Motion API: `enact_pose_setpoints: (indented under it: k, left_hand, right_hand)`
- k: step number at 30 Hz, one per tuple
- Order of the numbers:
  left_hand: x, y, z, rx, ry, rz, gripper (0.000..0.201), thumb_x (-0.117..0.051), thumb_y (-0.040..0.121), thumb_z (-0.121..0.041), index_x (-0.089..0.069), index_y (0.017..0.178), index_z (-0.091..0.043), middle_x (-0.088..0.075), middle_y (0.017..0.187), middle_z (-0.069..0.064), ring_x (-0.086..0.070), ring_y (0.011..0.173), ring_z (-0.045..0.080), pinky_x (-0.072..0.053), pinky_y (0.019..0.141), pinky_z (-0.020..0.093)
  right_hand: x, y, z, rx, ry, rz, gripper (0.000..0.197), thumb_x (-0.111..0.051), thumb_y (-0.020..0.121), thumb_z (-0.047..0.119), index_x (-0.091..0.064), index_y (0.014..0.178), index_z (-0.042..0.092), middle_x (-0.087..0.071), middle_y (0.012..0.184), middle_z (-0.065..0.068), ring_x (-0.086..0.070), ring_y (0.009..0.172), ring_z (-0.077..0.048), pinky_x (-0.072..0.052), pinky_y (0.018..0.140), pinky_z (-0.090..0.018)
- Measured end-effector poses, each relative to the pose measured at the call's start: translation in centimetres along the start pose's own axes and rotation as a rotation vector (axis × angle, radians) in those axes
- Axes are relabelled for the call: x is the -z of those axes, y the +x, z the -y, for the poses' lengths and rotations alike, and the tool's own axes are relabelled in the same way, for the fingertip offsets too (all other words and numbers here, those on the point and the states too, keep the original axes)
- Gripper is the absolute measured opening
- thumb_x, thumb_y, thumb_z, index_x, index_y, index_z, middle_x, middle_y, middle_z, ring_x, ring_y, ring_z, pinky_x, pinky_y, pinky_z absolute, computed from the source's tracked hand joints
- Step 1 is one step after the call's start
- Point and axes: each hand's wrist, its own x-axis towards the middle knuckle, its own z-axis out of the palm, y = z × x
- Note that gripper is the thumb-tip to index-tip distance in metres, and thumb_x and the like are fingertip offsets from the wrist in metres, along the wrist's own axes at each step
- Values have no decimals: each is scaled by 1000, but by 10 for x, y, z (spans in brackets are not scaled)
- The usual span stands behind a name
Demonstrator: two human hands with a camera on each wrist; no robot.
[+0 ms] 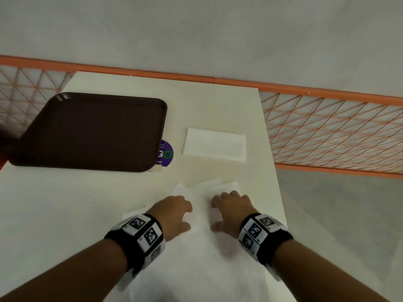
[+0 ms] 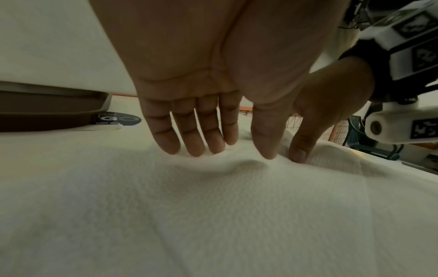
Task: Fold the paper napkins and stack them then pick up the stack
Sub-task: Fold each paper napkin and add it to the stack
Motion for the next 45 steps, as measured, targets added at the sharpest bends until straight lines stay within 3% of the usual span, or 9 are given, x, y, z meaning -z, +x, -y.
enact_pose_setpoints:
  k: [7, 11, 17, 22, 28, 34, 37, 40, 45]
  left_hand:
    - [1, -6, -6, 8, -21, -42, 59, -63, 87, -43, -41, 139, -27, -44, 138, -6, -40, 129, 17, -34, 107, 33]
    - [6, -10, -4, 26, -160, -87, 34, -68, 84, -36, -62, 115, -23, -59, 116, -4, -55, 110, 17, -45, 93, 28]
    - [19, -21, 27, 30, -497, -149, 11, -76, 77, -28, -72, 85, -21, -71, 86, -5, -66, 85, 13, -53, 81, 29]
    - [25, -14, 24, -18, -417, -313, 6, -68, 86, -24, -70, 89, -19, -68, 87, -4, -63, 85, 14, -50, 77, 25]
    - [31, -11, 16, -88, -224, -423, 20, -58, 92, -32, -66, 107, -22, -69, 101, -3, -62, 96, 18, -50, 88, 36]
    - [19, -26, 26, -192, -83, -281, 17, -62, 87, -37, -64, 103, -32, -61, 113, -15, -55, 109, 7, -43, 99, 30]
    - [17, -36, 32, -176, -54, -164, 35, -61, 78, -59, -62, 104, -35, -56, 120, -20, -49, 116, 1, -39, 105, 28]
    - [22, -42, 31, -147, -104, -99, 78, -35, 56, -95, -62, 100, -36, -59, 111, -22, -52, 107, 0, -42, 99, 28]
    - [15, -30, 22, -144, 19, -151, 43, -43, 92, -58, -61, 115, -27, -58, 120, -15, -52, 114, 9, -41, 99, 30]
  right_hand:
    - [8, 2, 10, 13, 9, 56, 40, -65, 86, 41, -55, 121, 23, -53, 121, -2, -47, 115, -25, -38, 95, -39]
    - [19, -11, 10, 43, 313, -5, 8, -65, 85, 25, -63, 91, 20, -63, 96, 0, -59, 91, -20, -48, 78, -29]
    - [22, -26, -13, -57, 703, -191, 15, -73, 79, 20, -61, 72, 22, -59, 71, 6, -54, 66, -11, -44, 59, -20]
    - [16, -18, -22, -84, 623, -260, 20, -69, 84, 20, -57, 72, 30, -63, 77, 11, -59, 76, -9, -42, 63, -16]
    - [22, -23, -22, -39, 502, -352, 12, -64, 86, 18, -60, 80, 28, -71, 87, 4, -67, 86, -17, -54, 80, -35]
    - [0, -43, -15, 47, 295, -248, 11, -54, 92, 25, -60, 100, 29, -66, 103, 3, -60, 93, -19, -48, 81, -31]
    - [-17, -49, -10, 106, 266, -219, 15, -51, 90, 20, -59, 101, 27, -61, 110, 7, -55, 104, -16, -45, 87, -28]
    - [-32, -54, -4, 202, 245, -245, 11, -56, 89, 21, -60, 100, 23, -62, 114, 7, -52, 109, -15, -44, 94, -31]
    - [-46, -54, -3, 259, 174, -191, 58, -52, 73, 71, -61, 111, 27, -58, 125, 11, -46, 122, -11, -32, 105, -27]
